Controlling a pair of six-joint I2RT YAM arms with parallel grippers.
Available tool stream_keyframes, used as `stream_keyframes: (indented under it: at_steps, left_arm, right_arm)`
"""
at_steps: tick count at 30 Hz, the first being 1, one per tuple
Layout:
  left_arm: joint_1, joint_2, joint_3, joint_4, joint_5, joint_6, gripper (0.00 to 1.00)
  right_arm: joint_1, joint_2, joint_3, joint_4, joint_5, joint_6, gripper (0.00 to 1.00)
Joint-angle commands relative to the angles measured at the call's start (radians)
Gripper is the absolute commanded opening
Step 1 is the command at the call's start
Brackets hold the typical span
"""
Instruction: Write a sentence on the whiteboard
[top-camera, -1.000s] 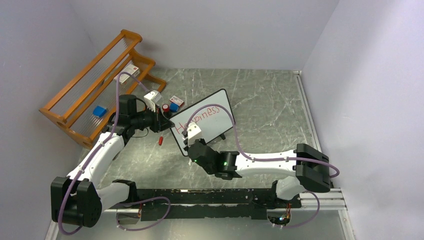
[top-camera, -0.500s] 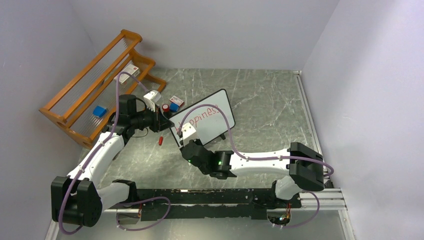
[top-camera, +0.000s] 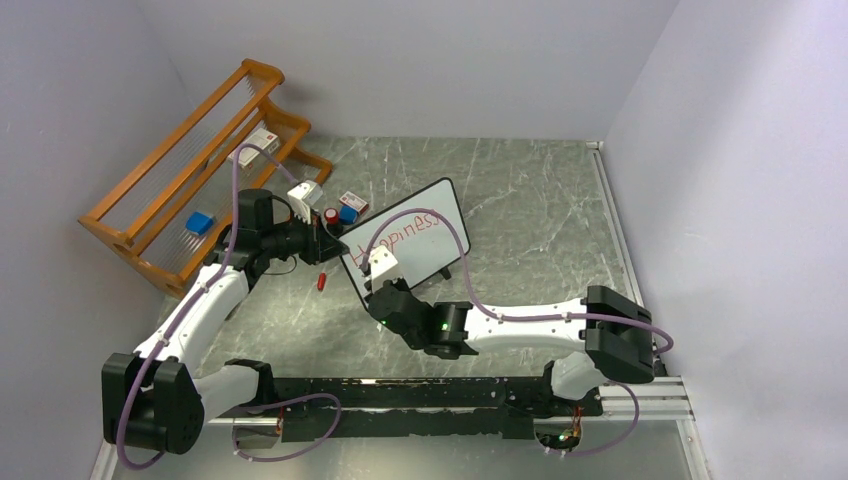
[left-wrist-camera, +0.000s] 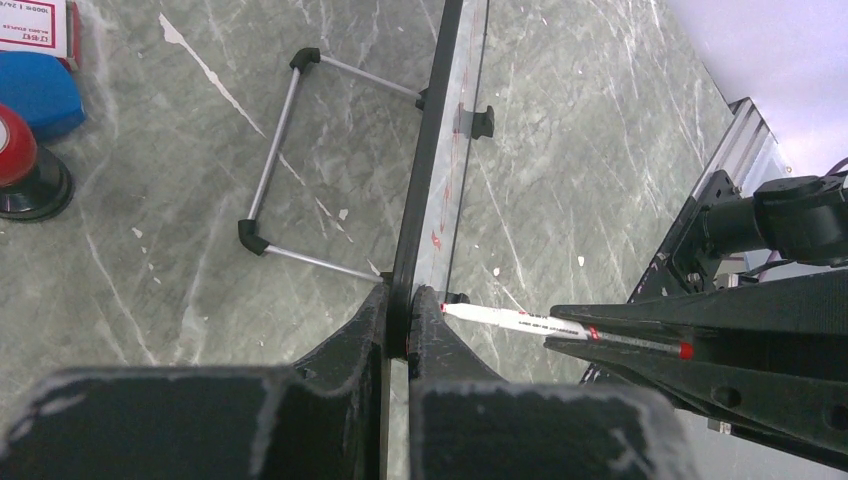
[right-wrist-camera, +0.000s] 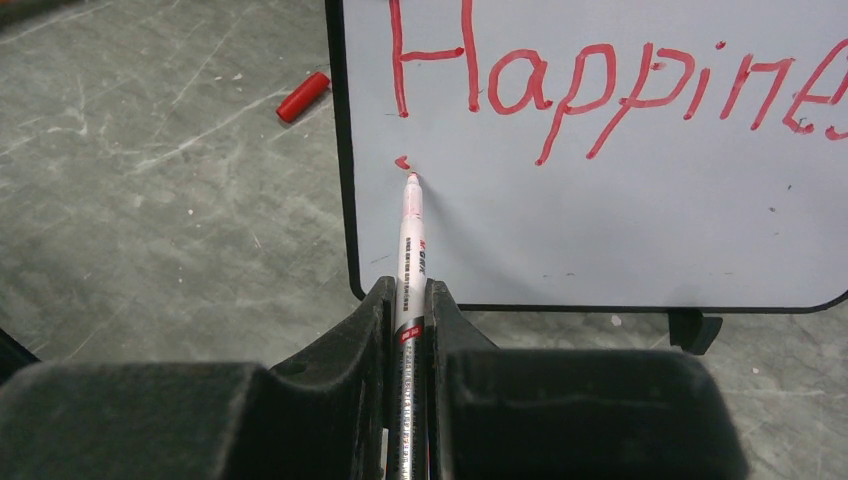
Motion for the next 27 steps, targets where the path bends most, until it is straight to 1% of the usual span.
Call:
stream_keyframes:
  at_steps: [1, 10, 27]
  left_arm:
    - [0.004, 0.017, -0.014, -0.088, -0.113, 0.056, 0.05]
    - [0.004, 0.016, -0.014, -0.088, -0.114, 0.056, 0.05]
    - [0.006, 0.015, -0.014, -0.086, -0.107, 0.057, 0.05]
  right_arm:
    - [0.007, -0.047, -0.018, 0.012, 0.001, 0.003, 0.00]
    - [0.009, -0.023, -0.012, 0.001, -0.012, 0.012, 0.00]
    - [0.009, 0.036, 0.010, 0.003, 0.011, 0.018, 0.00]
